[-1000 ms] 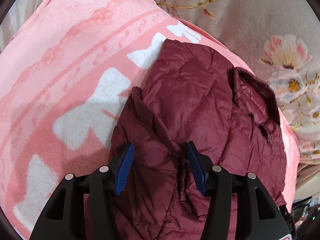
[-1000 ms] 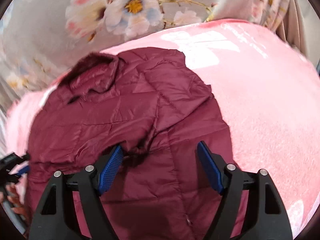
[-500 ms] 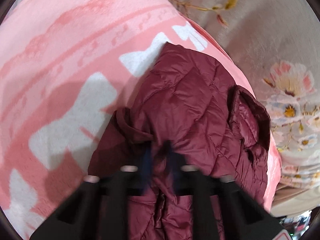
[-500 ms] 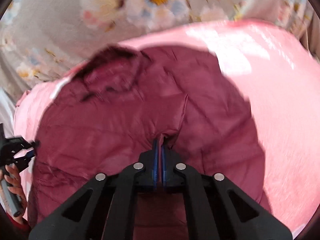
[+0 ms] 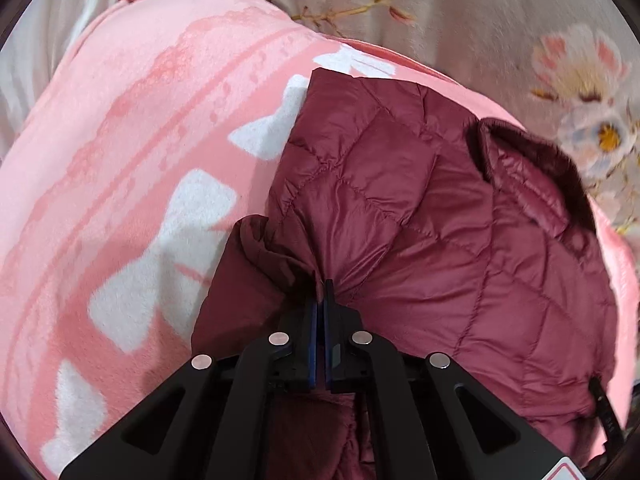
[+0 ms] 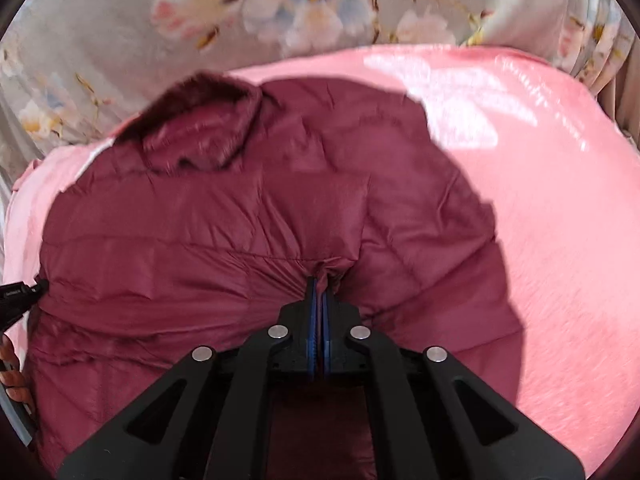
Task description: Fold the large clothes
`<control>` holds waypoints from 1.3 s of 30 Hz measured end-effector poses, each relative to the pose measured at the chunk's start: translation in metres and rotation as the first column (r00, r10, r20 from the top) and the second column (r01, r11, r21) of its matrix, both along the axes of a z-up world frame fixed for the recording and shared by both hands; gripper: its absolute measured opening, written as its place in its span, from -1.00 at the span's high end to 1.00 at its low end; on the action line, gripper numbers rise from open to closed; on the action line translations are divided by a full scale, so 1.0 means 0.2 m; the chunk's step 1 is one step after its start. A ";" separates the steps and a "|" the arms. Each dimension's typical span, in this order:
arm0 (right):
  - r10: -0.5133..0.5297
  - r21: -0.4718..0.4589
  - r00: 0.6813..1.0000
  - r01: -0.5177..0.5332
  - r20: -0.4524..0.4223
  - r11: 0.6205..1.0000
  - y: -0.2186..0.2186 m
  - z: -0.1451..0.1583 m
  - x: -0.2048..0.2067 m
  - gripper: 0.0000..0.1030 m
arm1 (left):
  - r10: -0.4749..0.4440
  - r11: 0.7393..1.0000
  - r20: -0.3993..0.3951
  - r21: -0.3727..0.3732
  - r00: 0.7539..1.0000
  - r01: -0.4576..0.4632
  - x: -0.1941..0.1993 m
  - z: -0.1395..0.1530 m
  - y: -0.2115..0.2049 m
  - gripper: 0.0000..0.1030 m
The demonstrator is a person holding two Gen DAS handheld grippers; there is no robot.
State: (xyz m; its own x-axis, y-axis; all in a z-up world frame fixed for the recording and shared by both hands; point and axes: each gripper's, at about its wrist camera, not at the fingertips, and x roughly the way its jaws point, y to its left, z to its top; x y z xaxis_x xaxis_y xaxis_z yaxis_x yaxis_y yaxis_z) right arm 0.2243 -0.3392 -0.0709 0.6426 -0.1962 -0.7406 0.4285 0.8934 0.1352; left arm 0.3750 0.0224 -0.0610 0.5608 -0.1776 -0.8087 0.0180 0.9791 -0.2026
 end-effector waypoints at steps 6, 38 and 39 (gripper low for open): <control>-0.040 -0.042 0.999 0.040 -0.014 0.998 0.01 0.07 -0.07 0.65 | 0.006 0.986 0.042 0.168 0.999 -0.013 -0.06 0.04 -0.07 0.77; 0.097 -0.129 0.995 -0.099 -0.021 0.987 0.36 -0.04 0.13 0.30 | -0.161 0.942 0.141 0.318 0.977 0.109 -0.20 -0.07 -0.61 -0.04; 0.097 -0.127 0.995 -0.099 -0.020 0.987 0.35 -0.04 0.13 0.29 | -0.161 0.940 0.142 0.323 0.977 0.108 -0.20 -0.07 -0.62 -0.04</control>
